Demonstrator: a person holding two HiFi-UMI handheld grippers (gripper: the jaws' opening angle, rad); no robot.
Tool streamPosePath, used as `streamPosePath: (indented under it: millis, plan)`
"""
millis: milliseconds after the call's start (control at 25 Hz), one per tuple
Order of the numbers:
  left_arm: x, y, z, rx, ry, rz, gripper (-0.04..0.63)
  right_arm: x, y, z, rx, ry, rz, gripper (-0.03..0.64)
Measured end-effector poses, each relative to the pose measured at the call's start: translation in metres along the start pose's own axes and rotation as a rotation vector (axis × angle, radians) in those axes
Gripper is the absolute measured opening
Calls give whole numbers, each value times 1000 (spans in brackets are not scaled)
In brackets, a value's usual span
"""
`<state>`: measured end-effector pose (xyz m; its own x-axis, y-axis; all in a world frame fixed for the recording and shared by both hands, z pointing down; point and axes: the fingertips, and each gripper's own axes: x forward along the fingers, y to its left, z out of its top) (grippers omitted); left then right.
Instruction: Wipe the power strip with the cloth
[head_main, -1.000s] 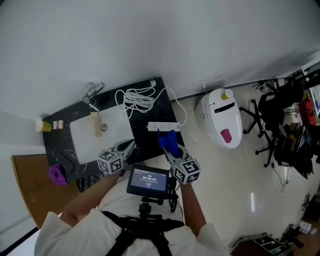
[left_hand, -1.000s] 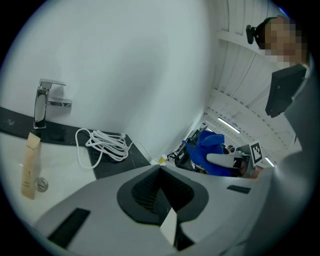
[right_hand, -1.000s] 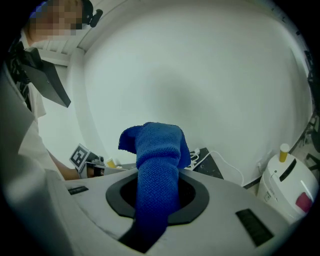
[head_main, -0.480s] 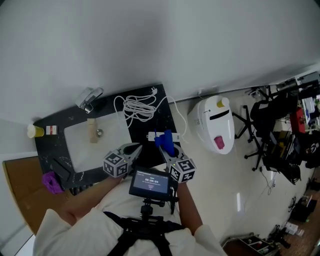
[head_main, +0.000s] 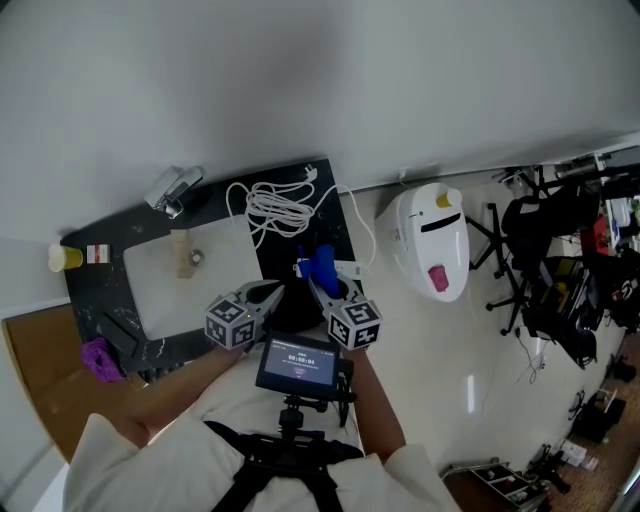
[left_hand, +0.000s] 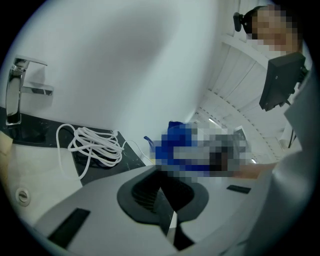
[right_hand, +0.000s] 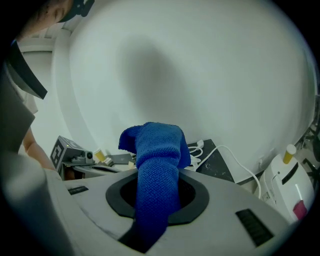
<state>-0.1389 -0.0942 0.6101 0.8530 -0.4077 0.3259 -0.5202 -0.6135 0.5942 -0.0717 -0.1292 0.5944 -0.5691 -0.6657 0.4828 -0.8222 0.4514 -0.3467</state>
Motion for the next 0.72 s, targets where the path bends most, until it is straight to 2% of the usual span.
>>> streamPosePath:
  millis: [200,720]
  plan:
    - [7,6,5,-9,3,37,5,18,-11,-4,21,42,32,89]
    - [21,26,1,-29,13,151,5,75,-42,-74,-78,255,109,89]
